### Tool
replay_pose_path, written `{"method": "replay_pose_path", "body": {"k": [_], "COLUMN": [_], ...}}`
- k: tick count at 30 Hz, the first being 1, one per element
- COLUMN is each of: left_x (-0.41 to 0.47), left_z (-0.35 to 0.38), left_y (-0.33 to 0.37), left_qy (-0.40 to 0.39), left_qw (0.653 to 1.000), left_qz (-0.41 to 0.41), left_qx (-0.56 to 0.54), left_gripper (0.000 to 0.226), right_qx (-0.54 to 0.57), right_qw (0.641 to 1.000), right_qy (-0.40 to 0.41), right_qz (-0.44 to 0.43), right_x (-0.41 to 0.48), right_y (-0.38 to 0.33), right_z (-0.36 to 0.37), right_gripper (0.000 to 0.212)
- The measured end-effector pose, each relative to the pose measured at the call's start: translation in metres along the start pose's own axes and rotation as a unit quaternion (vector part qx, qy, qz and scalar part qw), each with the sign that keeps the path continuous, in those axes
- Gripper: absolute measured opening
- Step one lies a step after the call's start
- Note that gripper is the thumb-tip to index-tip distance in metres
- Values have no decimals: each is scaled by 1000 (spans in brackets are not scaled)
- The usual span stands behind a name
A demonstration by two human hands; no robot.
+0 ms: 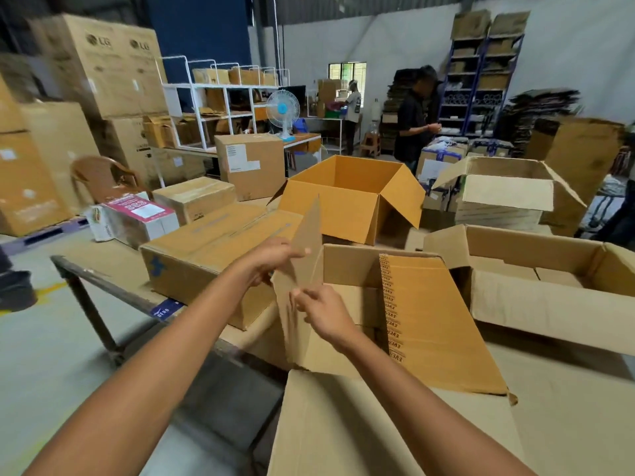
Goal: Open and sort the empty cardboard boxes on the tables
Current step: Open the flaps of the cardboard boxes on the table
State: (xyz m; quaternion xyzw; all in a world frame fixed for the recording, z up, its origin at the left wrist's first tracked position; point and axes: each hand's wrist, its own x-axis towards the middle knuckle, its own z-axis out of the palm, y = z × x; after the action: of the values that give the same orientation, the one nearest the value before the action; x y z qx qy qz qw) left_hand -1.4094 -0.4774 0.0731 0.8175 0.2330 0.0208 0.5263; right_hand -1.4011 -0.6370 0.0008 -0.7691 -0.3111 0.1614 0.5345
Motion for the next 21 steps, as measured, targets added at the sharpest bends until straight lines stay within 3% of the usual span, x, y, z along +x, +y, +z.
{"method": "replay_pose_path", "body": {"k": [2, 3, 7, 9, 12, 14, 19, 21], "left_x": [9, 10, 6, 12, 16, 21, 32, 44], "left_z": [-25, -37, -67, -63, -40, -28, 4, 16], "left_y": [-10, -18, -58, -84, -110, -124, -146, -154], "left_qy": [31, 45, 62, 78, 125, 135, 84, 55], "left_qw": [998, 994, 969, 966, 981, 983, 994, 997], "left_qz": [-13, -33, -130, -150, -130, -112, -67, -55], "left_qx": [56, 93, 201, 197, 77, 53, -2, 6], "left_gripper": [11, 4, 26, 44, 74, 79, 50, 65], "right_qx": [-136, -180, -240, -255, -272, -270, -242, -217], "right_qw": [989, 980, 952, 944, 947, 953, 968, 974], "right_qy": [-51, -72, -150, -164, -118, -70, 0, 14], "right_qz": [24, 48, 119, 130, 123, 117, 68, 59], "right_x": [3, 2, -11, -16, -17, -18, -18, -18], "right_y": [9, 15, 41, 49, 47, 39, 17, 11], "right_z": [15, 21, 32, 37, 43, 38, -1, -12], "right_gripper": [35, 42, 79, 86, 57, 40, 34, 35]}}
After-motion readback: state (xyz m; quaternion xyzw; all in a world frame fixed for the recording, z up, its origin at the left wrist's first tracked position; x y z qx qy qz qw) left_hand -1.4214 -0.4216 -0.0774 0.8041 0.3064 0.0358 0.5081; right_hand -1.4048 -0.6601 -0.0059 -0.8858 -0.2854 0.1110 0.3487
